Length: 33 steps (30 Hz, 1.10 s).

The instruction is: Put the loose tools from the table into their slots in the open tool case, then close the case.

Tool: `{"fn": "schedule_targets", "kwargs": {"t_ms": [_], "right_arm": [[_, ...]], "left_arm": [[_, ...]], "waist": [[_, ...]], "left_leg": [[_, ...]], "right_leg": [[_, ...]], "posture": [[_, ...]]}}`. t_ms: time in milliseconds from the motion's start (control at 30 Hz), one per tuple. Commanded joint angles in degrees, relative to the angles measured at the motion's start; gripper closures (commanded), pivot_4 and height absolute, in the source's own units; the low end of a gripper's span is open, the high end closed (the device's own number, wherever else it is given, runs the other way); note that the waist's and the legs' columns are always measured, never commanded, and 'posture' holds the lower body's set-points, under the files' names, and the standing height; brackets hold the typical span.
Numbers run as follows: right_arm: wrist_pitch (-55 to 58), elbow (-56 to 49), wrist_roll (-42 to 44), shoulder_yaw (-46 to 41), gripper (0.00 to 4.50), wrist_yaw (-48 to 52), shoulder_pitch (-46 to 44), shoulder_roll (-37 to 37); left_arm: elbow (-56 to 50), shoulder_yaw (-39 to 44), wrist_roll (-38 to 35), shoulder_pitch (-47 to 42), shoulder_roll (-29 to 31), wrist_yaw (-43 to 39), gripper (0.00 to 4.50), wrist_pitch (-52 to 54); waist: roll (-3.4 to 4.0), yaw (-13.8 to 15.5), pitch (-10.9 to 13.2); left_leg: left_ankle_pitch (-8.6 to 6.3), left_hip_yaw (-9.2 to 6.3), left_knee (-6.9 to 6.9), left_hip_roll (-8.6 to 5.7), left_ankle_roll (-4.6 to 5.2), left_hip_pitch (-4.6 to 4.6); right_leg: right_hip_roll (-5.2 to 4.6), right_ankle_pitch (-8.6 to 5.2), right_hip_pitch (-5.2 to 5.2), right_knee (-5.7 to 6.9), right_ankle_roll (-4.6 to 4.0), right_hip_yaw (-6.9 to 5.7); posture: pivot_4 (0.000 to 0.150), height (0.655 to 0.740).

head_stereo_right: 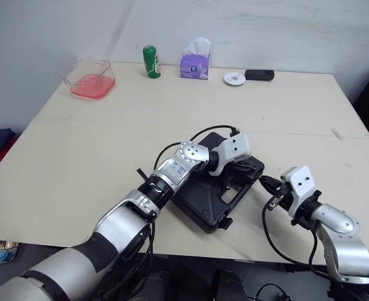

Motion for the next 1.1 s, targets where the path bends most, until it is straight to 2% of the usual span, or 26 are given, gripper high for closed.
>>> {"fn": "schedule_targets", "kwargs": {"t_ms": [33, 267, 433, 767, 933, 1000, 1100], "right_arm": [[-0.8, -2.67, 0.97, 1.0, 4.5, 0.43, -2.52, -0.42], [0.27, -2.68, 1.3, 1.89, 4.5, 0.41, -5.72, -0.38], [-0.23, 0.74, -0.82, 3.52, 4.5, 1.42, -8.11, -1.87], [-0.1, 0.65, 0.36, -1.99, 4.5, 2.5, -3.73, -6.14], [-2.5, 0.07, 2.16, -4.67, 4.5, 3.93, -1.79, -6.39], [-4.21, -0.49, 3.38, -6.51, 4.5, 5.7, -0.2, -6.86], [-6.28, -0.86, 4.25, -8.11, 4.5, 8.59, 2.15, -8.2]], "left_arm": [[7.91, -5.53, 5.73, 6.22, 1.92, -0.62, 4.49, 7.01], [7.6, -6.66, 6.22, 7.22, 2.55, -1.91, 4.49, 8.27], [7.49, -6.75, 6.16, 7.34, 2.72, -2.09, 4.49, 8.64], [3.83, -3.67, 4.27, 5.58, 5.39, -1.96, 4.49, 5.39], [-3.7, 0.09, -1.07, 6.41, 5.88, -5.89, 4.49, 1.62], [-10.41, 2.97, -4.86, 7.29, 6.95, -8.19, 4.49, -2.32], [-18.35, 5.57, -9.03, 8.65, 9.07, -11.78, 4.49, -7.16]], "waist": [[0.0, -0.18, -0.01], [-0.02, -1.43, -0.14], [-0.14, -1.26, -0.21], [0.05, -1.26, -0.03], [0.51, -1.69, 0.4], [0.79, -1.56, 0.75], [1.15, -1.27, 1.18]], "left_leg": [[0.0, 0.0, 0.0, 0.0, -0.01, 0.0], [-0.02, 0.0, -0.02, 0.04, -0.02, 0.04], [-0.11, -0.01, -0.15, 0.08, -0.07, 0.39], [-0.45, -0.01, -0.14, 0.11, -0.02, 0.61], [-0.37, 0.05, -0.15, 0.12, -0.13, 0.57], [-0.25, 0.07, -0.15, 0.14, -0.16, 0.44], [0.01, 0.08, -0.14, 0.11, -0.22, -0.18]], "right_leg": [[0.0, 0.01, 0.0, 0.0, -0.02, 0.0], [0.0, 0.02, 0.03, 0.01, -0.04, 0.0], [0.0, -0.04, 0.31, -0.03, -0.15, -0.03], [0.0, -0.05, 0.58, -0.18, -0.16, -0.03], [0.01, -0.05, 0.45, -0.12, -0.16, 0.01], [0.04, -0.05, 0.29, -0.03, -0.16, 0.02], [0.07, -0.05, -0.42, 0.2, -0.18, 0.01]], "posture": [[0.15, 0.74], [0.15, 0.74], [0.15, 0.74], [0.15, 0.74], [0.15, 0.74], [0.15, 0.74], [0.15, 0.74]]}}
